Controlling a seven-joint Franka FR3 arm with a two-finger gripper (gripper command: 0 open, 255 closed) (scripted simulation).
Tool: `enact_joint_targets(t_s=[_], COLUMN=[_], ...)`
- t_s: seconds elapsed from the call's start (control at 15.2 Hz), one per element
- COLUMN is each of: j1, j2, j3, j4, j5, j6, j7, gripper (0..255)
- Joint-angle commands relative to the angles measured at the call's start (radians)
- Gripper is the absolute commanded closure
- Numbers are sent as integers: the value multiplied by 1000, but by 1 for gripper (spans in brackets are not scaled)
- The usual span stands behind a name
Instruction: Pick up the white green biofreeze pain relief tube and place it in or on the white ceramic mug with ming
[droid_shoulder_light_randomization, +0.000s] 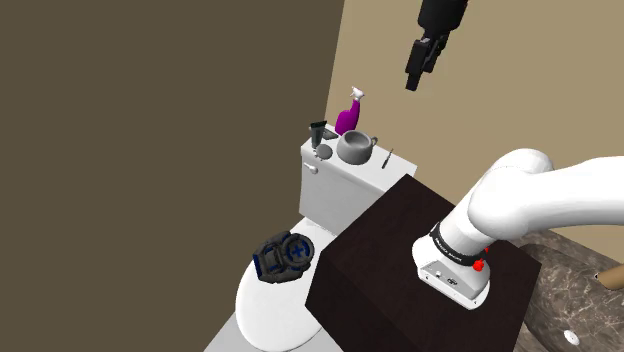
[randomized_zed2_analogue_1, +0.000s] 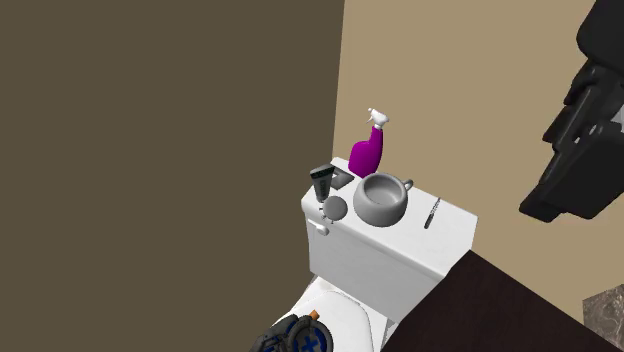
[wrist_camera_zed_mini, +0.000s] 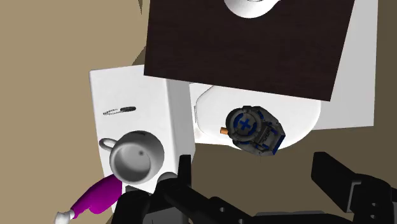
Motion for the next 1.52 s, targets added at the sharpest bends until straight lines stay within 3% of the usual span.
enact_joint_targets(t_s=[0.0, 0.73, 1.45], j1=[0, -2, 7], j2=[0, 266, 661], j3=[0, -157, -271], j4=[0, -59, 59], j5=[0, -86, -67], j6=[0, 336, 620], j7=[0, -227, -462], gripper=[0, 0, 0])
